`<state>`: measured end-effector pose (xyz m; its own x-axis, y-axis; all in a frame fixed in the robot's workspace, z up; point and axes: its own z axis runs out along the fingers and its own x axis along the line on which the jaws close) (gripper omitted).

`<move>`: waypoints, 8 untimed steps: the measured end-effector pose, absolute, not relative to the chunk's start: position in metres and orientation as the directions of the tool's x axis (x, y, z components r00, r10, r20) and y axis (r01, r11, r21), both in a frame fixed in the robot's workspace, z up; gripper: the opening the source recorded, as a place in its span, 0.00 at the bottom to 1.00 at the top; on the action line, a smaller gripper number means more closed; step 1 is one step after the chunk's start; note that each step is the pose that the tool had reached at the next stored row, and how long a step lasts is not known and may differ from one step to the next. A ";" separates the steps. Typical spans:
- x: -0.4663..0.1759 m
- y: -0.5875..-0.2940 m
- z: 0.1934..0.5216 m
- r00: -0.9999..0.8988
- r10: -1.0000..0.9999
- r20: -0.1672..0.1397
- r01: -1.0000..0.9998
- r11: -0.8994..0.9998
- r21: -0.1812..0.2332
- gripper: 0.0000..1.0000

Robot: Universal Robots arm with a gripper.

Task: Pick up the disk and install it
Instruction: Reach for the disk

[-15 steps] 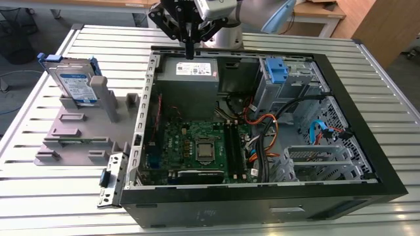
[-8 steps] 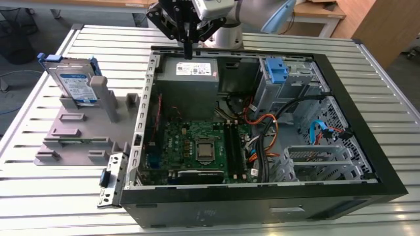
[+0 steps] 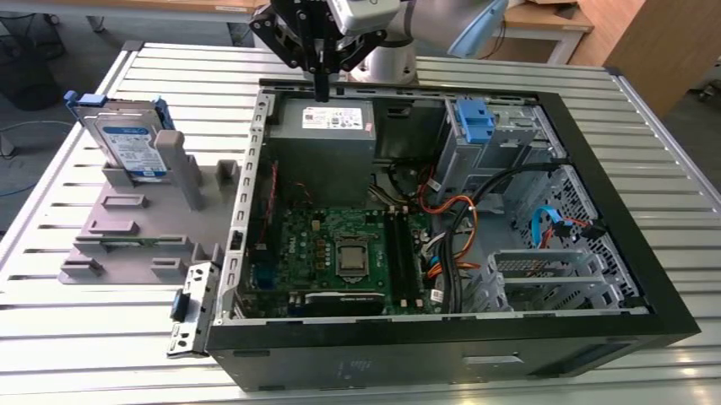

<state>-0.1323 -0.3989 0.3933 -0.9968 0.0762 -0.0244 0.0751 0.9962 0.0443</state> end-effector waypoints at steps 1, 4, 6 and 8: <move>-0.133 -0.399 0.393 -0.997 0.076 -0.024 0.075 0.996 0.044 0.11; -0.133 -0.399 0.393 -0.997 0.076 -0.024 0.075 0.996 0.044 0.11; -0.135 -0.399 0.393 -0.997 0.076 -0.024 0.075 0.996 0.044 0.11; -0.135 -0.399 0.393 -0.997 0.076 -0.024 0.075 0.996 0.044 0.11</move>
